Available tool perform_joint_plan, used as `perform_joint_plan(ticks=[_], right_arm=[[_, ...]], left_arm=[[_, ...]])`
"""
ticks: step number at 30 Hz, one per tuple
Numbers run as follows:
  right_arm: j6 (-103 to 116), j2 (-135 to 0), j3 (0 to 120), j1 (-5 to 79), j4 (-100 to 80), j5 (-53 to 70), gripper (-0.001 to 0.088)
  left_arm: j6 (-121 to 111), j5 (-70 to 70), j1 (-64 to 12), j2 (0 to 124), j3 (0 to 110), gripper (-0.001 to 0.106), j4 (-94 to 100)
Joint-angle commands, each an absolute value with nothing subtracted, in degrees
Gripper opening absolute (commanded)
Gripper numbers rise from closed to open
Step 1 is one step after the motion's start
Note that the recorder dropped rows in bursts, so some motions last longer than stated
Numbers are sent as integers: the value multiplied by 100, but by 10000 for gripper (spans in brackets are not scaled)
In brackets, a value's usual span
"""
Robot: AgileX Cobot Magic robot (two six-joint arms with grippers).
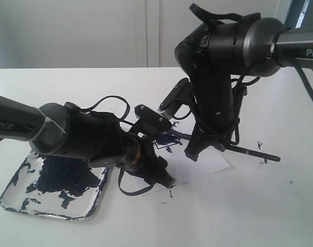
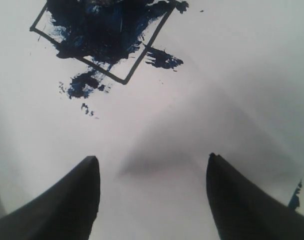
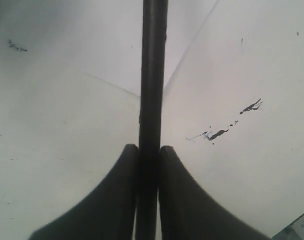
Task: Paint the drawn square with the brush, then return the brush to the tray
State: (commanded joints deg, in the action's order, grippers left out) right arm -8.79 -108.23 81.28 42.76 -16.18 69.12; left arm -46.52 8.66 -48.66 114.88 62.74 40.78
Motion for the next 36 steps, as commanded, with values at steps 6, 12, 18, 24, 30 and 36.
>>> perform_joint_plan(ticks=[6,12,18,24,30,36], right_arm=[[-878,-10823,8128,4276,-1760,6912,0],[-714,-10922,8128,4276,-2130,6912,0],[-402,-11051,8128,4276,-2438,6800,0],[-385,-11051,8128,4276,-2494,6771,0],[-385,-11051,8128,4276,-2572,6820,0],[-385,-11009,8128,4287,-2477,6996,0]], left_arm=[[-4652,866,-4866,11488,6274,656,4078],[-4652,866,-4866,11488,6274,656,4078],[-4652,879,-4866,11488,6274,656,4079],[-4652,903,-4866,11488,6274,656,4079],[-4637,902,-4866,11488,6274,656,4079],[-4637,902,-4866,11488,6274,656,4079]])
